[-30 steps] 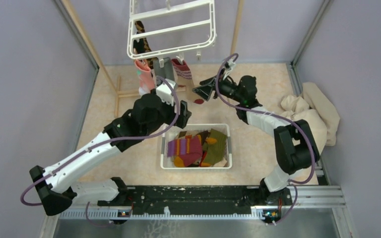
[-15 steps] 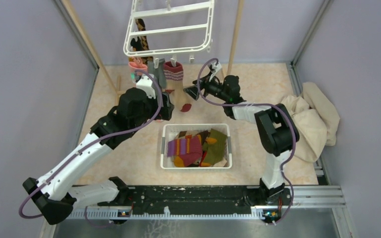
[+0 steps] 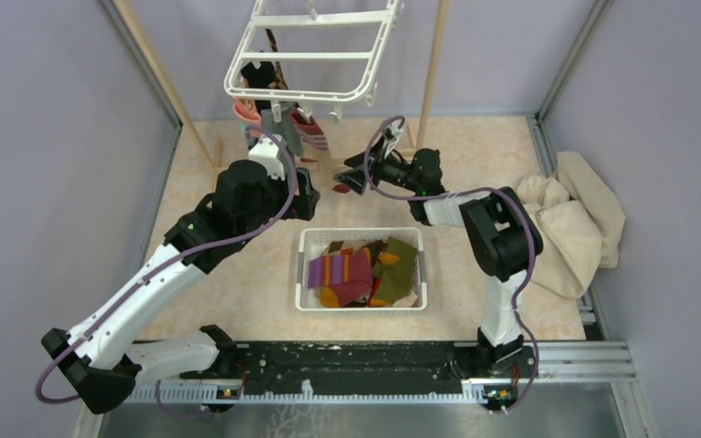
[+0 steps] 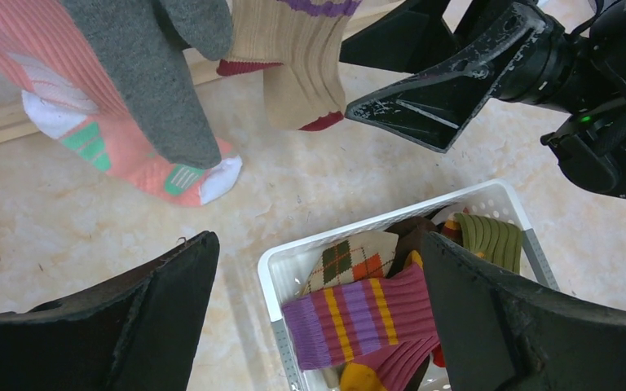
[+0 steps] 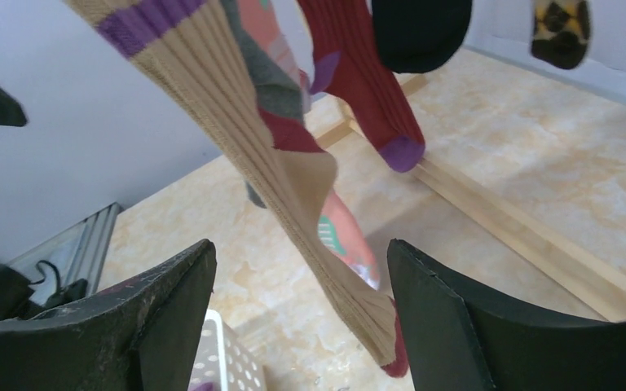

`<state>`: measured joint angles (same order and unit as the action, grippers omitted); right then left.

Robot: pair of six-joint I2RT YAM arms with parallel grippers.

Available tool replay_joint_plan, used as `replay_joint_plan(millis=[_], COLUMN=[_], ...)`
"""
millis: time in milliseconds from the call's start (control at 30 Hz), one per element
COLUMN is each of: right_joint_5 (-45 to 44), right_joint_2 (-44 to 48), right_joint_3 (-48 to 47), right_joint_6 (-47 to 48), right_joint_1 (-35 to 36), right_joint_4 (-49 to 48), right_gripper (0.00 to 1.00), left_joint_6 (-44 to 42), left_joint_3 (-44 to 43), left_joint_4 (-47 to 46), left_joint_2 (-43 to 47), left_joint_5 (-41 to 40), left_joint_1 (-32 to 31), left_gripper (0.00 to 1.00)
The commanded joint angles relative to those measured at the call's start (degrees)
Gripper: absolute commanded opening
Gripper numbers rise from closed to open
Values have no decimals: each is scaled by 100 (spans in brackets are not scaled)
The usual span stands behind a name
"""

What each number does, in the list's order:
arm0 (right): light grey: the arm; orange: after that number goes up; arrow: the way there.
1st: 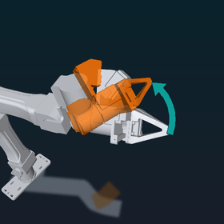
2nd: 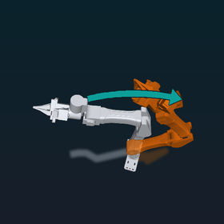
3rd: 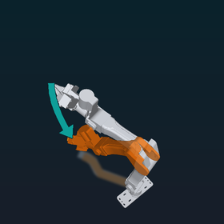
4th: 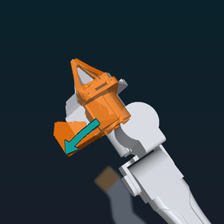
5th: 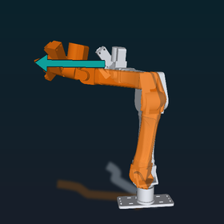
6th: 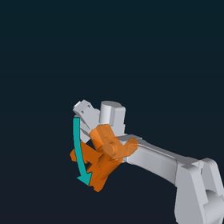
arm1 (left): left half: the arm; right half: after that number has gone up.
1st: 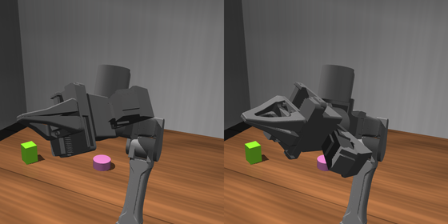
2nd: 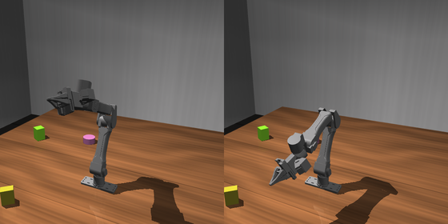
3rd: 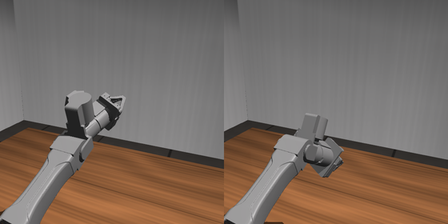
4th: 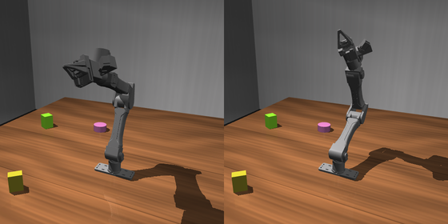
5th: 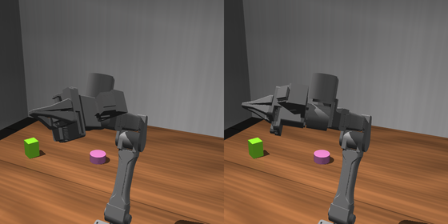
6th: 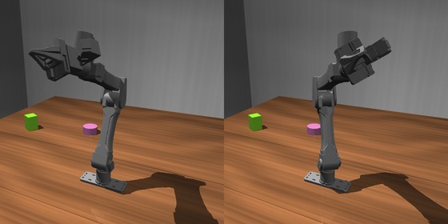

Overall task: Remove the socks clipped to the hanger
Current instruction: Adjust the hanger on the clothesline.

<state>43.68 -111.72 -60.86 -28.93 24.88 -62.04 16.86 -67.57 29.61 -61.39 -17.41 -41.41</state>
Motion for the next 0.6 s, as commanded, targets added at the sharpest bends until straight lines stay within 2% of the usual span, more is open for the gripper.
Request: replay_joint_plan(millis=[0, 233, 400, 567], right_joint_5=[568, 812, 453, 58], right_joint_2=[166, -142, -156, -377], right_joint_3=[-194, -601, -723, -918], right_joint_6=[-493, -675, -13, 236], right_joint_1=[19, 220, 579, 1024], right_joint_4=[-907, -933, -169, 64], right_gripper=[77, 77, 78, 79], left_joint_6=[-30, -8, -12, -25], left_joint_3=[-167, -164, -187, -229], left_joint_4=[-25, -34, -41, -2], left_joint_2=[76, 83, 128, 231], left_joint_5=[126, 169, 180, 114], left_joint_1=[45, 54, 71, 80], left_gripper=[99, 99, 99, 99])
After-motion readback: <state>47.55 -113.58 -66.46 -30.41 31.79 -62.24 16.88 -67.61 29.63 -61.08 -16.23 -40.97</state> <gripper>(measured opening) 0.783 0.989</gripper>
